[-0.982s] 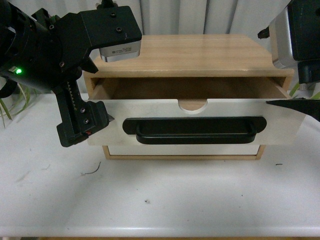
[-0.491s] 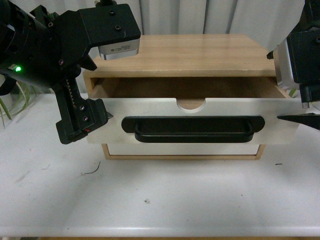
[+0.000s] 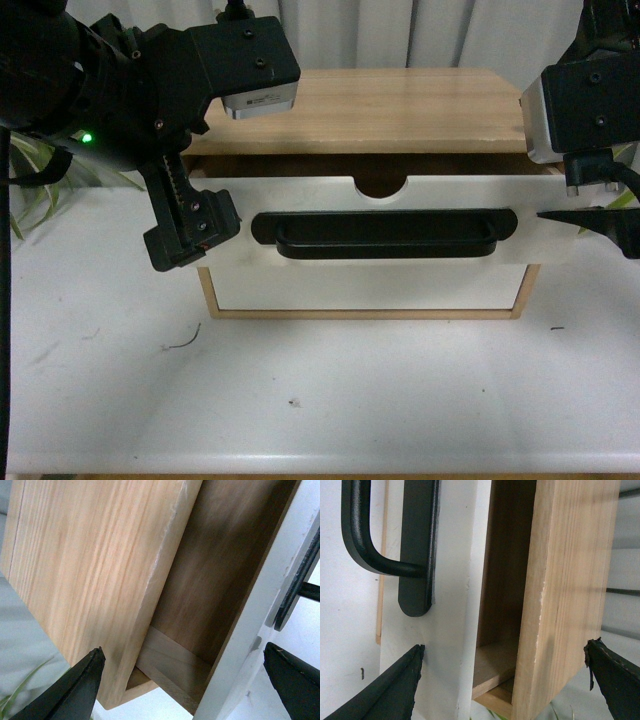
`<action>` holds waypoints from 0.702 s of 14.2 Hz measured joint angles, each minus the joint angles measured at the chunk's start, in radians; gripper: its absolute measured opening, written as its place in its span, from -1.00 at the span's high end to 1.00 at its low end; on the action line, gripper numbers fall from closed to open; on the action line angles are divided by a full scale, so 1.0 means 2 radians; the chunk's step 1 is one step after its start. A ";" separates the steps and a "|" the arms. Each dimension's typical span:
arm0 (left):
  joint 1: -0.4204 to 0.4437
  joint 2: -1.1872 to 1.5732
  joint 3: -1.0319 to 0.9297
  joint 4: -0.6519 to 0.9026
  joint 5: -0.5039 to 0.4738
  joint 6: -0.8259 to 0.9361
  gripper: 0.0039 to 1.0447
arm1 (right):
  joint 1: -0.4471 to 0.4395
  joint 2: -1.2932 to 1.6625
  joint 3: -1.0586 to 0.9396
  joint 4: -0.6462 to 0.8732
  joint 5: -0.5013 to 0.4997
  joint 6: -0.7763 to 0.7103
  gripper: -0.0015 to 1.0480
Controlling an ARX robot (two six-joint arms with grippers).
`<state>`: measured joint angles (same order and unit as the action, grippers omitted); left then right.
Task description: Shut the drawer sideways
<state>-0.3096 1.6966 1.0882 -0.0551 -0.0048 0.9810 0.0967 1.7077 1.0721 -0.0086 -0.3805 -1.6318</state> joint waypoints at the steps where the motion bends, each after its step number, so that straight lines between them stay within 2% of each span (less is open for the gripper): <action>1: -0.002 0.006 0.001 0.010 -0.004 0.000 -0.88 | -0.001 0.007 0.005 0.003 0.001 0.000 -0.88; 10: -0.008 0.070 0.058 0.060 -0.041 -0.018 -0.88 | -0.010 0.069 0.060 0.033 0.030 0.007 -0.88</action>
<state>-0.3256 1.8366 1.2034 0.0650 -0.0864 0.9451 0.0772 1.8450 1.1912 0.0566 -0.3206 -1.6169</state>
